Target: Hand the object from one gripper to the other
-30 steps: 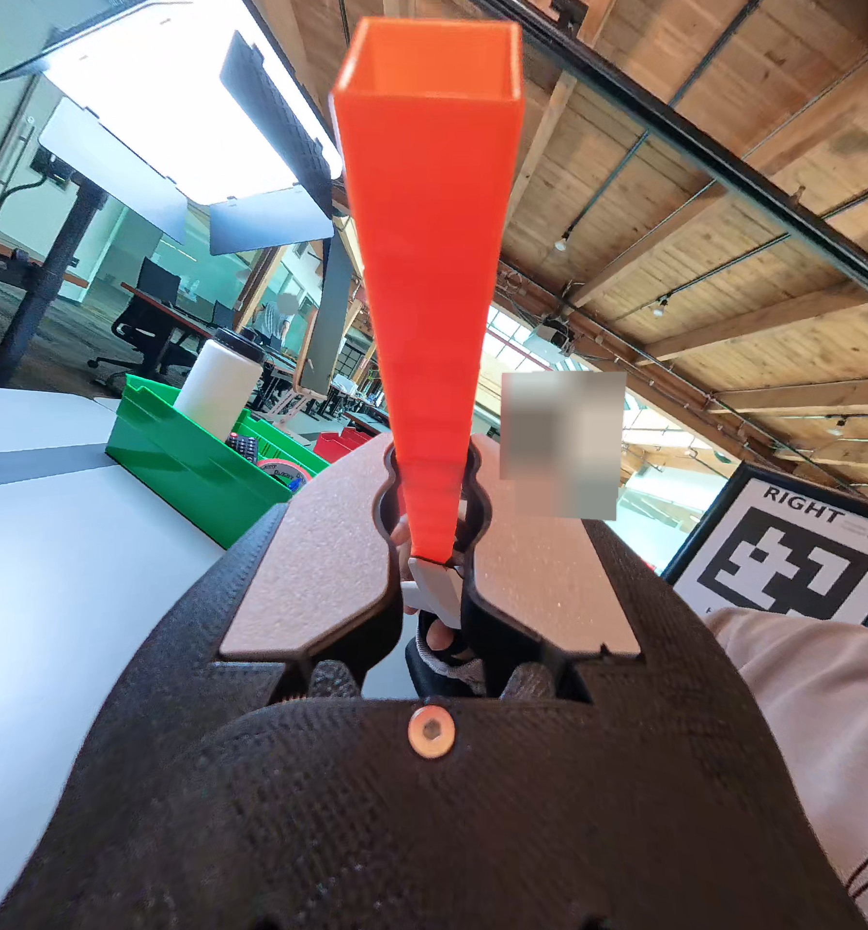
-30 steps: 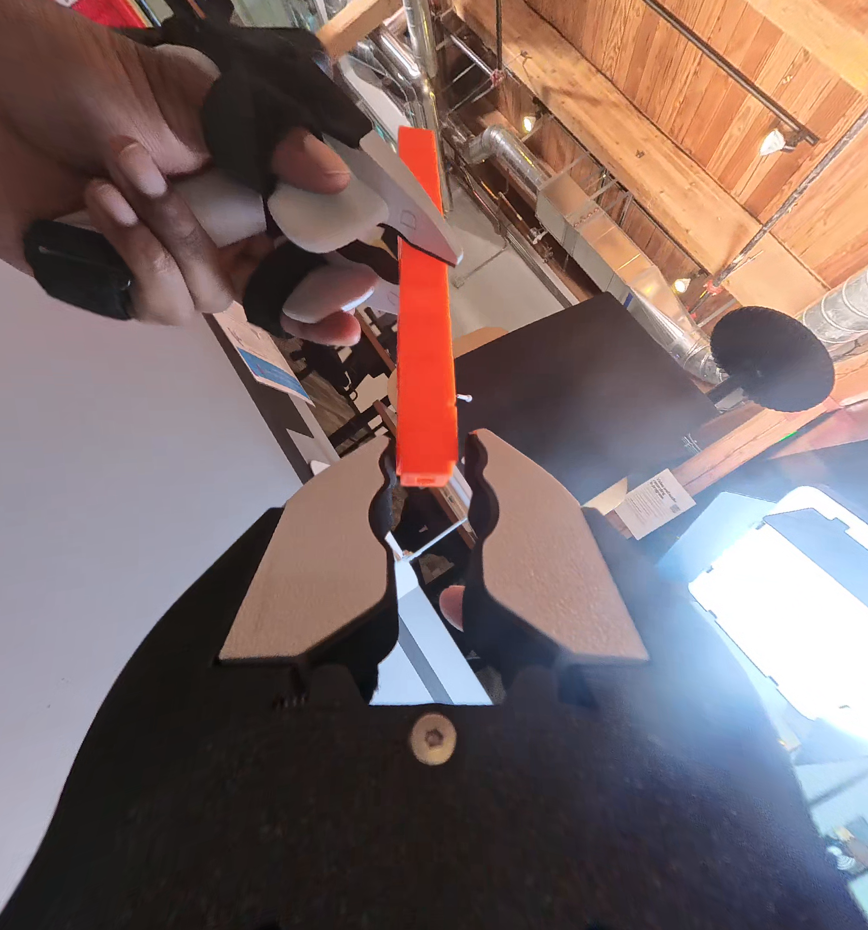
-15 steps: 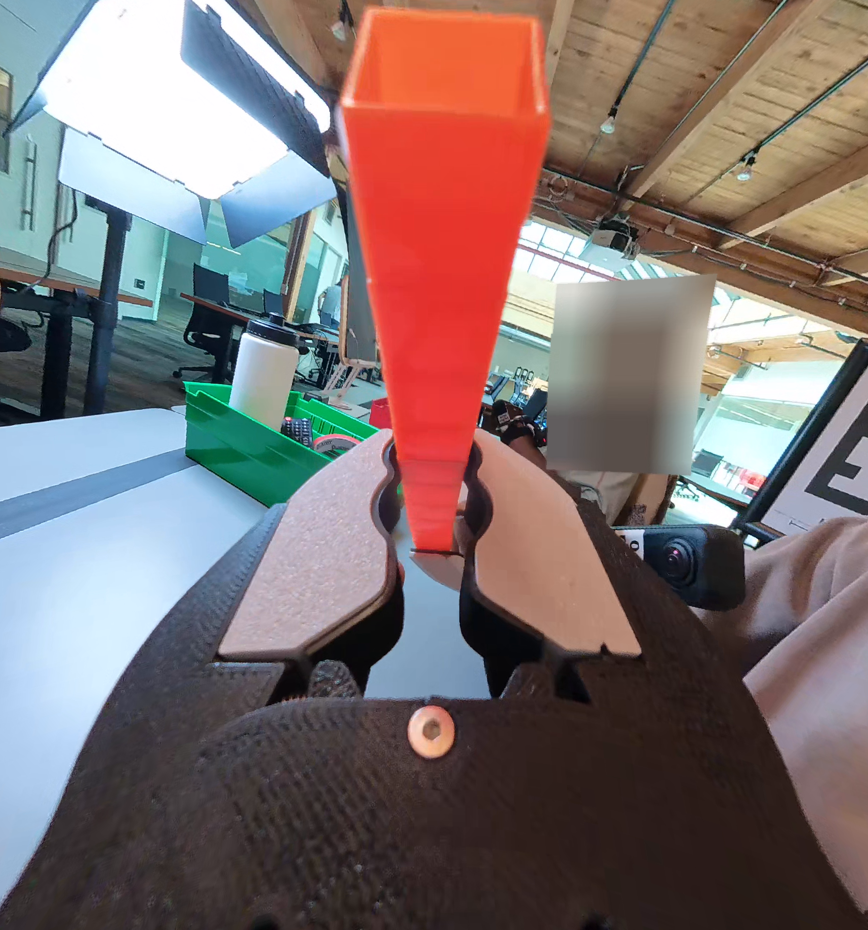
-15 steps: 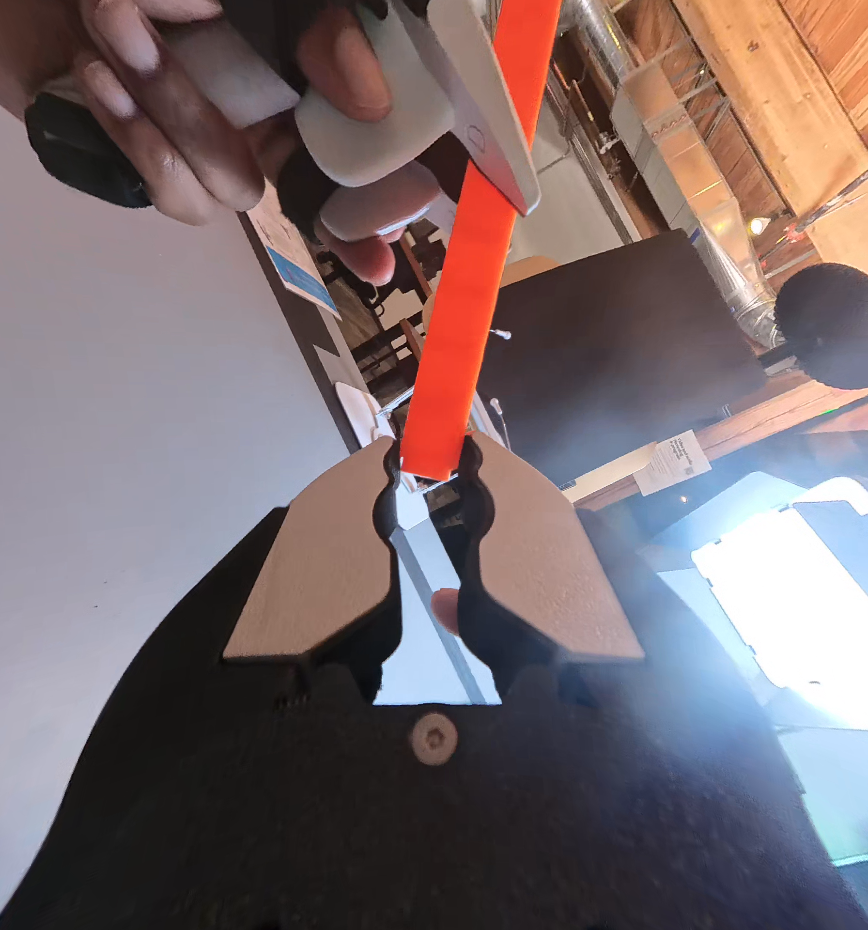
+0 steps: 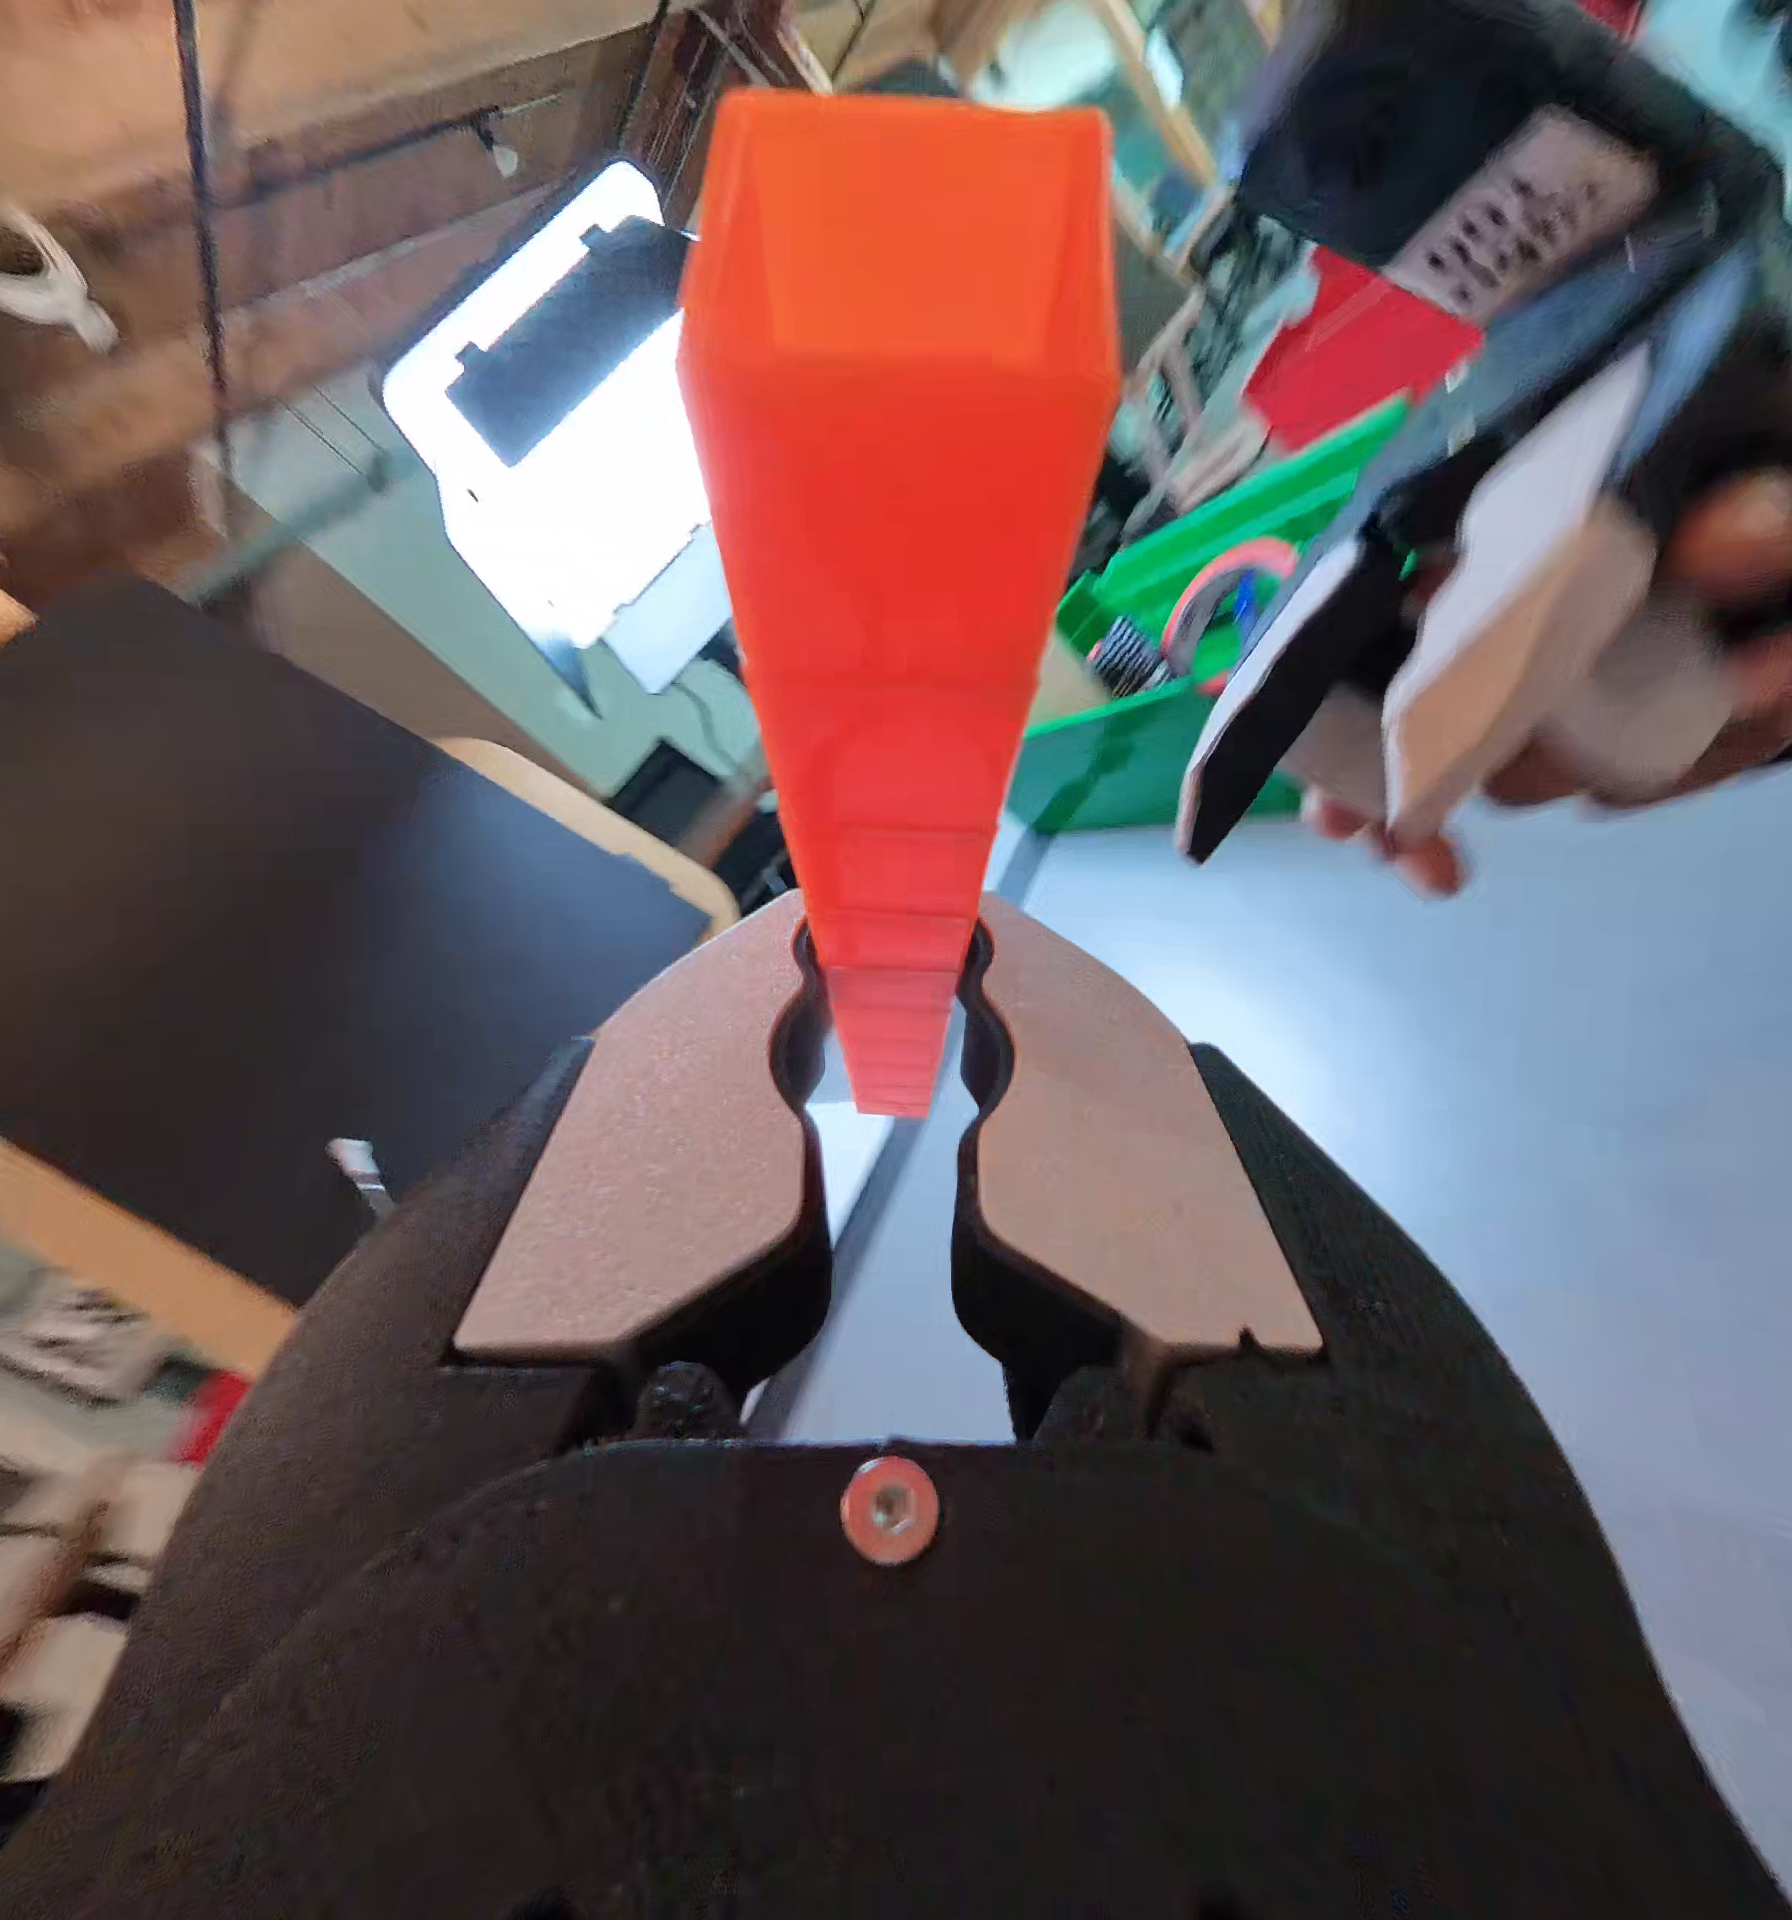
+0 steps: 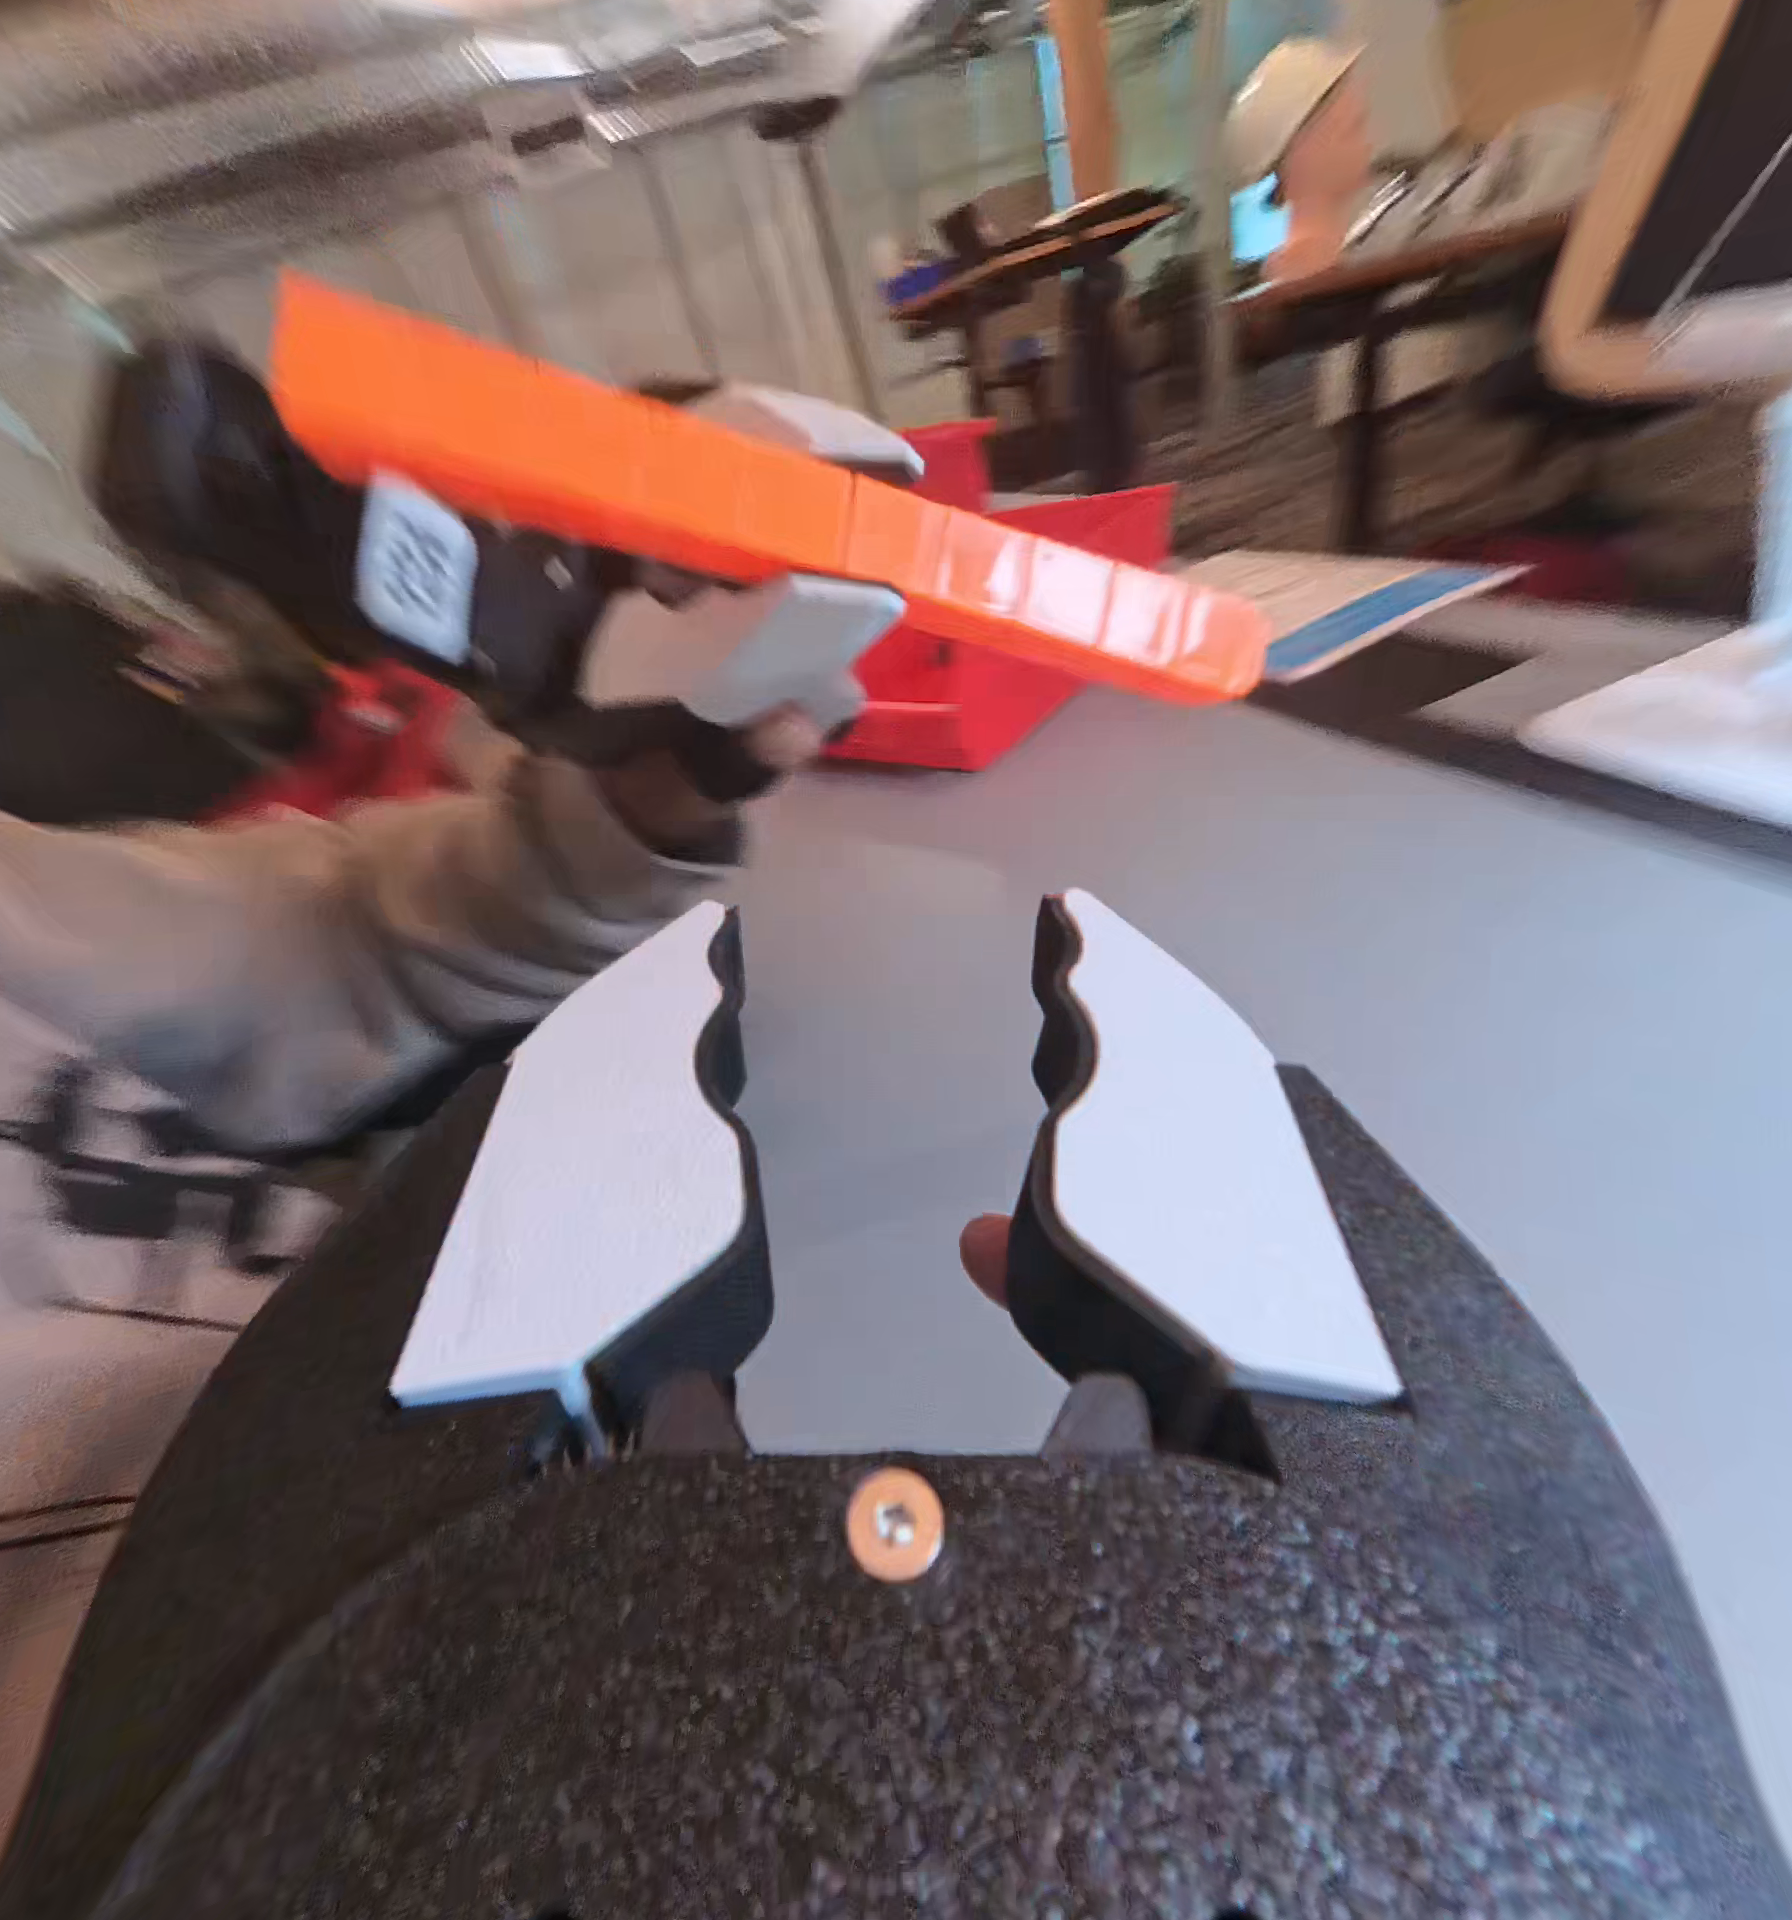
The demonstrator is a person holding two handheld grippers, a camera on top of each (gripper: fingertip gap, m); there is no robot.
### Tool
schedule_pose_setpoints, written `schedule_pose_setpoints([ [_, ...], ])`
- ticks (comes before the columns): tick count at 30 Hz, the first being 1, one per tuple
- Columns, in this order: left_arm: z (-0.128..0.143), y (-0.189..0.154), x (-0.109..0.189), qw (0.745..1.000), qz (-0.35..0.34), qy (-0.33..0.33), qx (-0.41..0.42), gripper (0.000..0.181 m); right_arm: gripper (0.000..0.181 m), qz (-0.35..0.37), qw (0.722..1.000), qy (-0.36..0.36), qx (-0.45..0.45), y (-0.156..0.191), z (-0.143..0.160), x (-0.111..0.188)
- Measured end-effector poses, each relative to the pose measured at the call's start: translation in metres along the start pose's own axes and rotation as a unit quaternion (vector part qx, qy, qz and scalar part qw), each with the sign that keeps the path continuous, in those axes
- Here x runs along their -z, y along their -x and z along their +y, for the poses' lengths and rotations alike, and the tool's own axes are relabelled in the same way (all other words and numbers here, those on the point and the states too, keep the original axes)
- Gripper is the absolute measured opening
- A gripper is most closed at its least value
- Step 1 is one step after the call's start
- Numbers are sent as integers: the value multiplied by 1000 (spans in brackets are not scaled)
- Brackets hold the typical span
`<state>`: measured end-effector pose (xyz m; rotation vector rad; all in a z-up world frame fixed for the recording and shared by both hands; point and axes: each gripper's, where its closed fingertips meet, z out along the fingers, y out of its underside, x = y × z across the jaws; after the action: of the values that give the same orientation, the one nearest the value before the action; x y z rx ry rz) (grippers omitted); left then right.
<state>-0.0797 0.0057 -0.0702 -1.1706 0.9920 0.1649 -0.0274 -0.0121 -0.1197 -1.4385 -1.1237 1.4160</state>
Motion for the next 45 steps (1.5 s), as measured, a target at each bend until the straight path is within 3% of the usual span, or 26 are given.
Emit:
schedule_pose_setpoints([
  [3, 11, -7, -1, 980, -40, 38, -193, 23, 53, -147, 968, -25, -200, 21, -4, 0],
  [6, 21, -15, -4, 939, -63, 65, -331, 23, 54, -209, 935, -35, -283, 35, -5, -3],
  [10, 20, -34, -9, 913, -57, 62, -400, 23, 57, -204, 922, -13, -328, 42, 10, -19],
  [14, 20, -68, -17, 901, -22, 51, -430, 23, 29, -197, 912, 28, -358, 41, 32, -29],
  [16, 23, -71, -18, 901, -19, 50, -430, 24, 27, -200, 912, 35, -357, 39, 36, -28],
  [17, 24, -68, -18, 909, -20, 49, -414, 25, 26, -210, 909, 32, -360, 38, 35, -25],
  [20, 21, -43, -15, 937, -43, 65, -341, 56, 24, -210, 911, 2, -354, 27, 24, -17],
  [22, 17, -30, -10, 957, -43, 58, -281, 54, 24, -207, 921, -27, -329, 21, 13, -9],
  [24, 20, -18, -8, 986, -25, 60, -153, 52, 24, -175, 952, -37, -250, 14, 5, -3],
  [26, 21, -14, -9, 998, 24, 42, 33, 52, 23, -115, 985, -23, -129, 4, 5, 2],
  [27, 18, -14, -9, 989, 54, 24, 132, 52, 23, -90, 993, -10, -73, 1, 6, 5],
  [29, 11, -16, -10, 945, 120, -10, 305, 52, 23, -71, 997, 17, -6, 1, 9, 8],
  [33, -12, -26, -11, 831, 219, -72, 507, 59, 23, -62, 996, 48, 52, 9, 16, 7],
  [35, -23, -37, -12, 802, 256, -85, 533, 60, 23, -55, 992, 65, 95, 12, 24, 3],
  [39, -33, -72, -14, 802, 322, -66, 498, 55, 23, -93, 987, 90, 91, 29, 38, -4],
  [40, -35, -80, -12, 800, 340, -59, 491, 49, 23, -105, 986, 96, 83, 33, 41, -5],
  [41, -38, -86, -9, 797, 358, -63, 481, 31, 23, -101, 986, 103, 83, 32, 44, -7],
  [43, -36, -88, -9, 813, 356, -52, 458, 23, 22, -78, 986, 110, 93, 26, 46, -8],
  [45, -24, -83, -12, 851, 323, -14, 414, 22, 31, -43, 989, 109, 91, 13, 44, -8],
])
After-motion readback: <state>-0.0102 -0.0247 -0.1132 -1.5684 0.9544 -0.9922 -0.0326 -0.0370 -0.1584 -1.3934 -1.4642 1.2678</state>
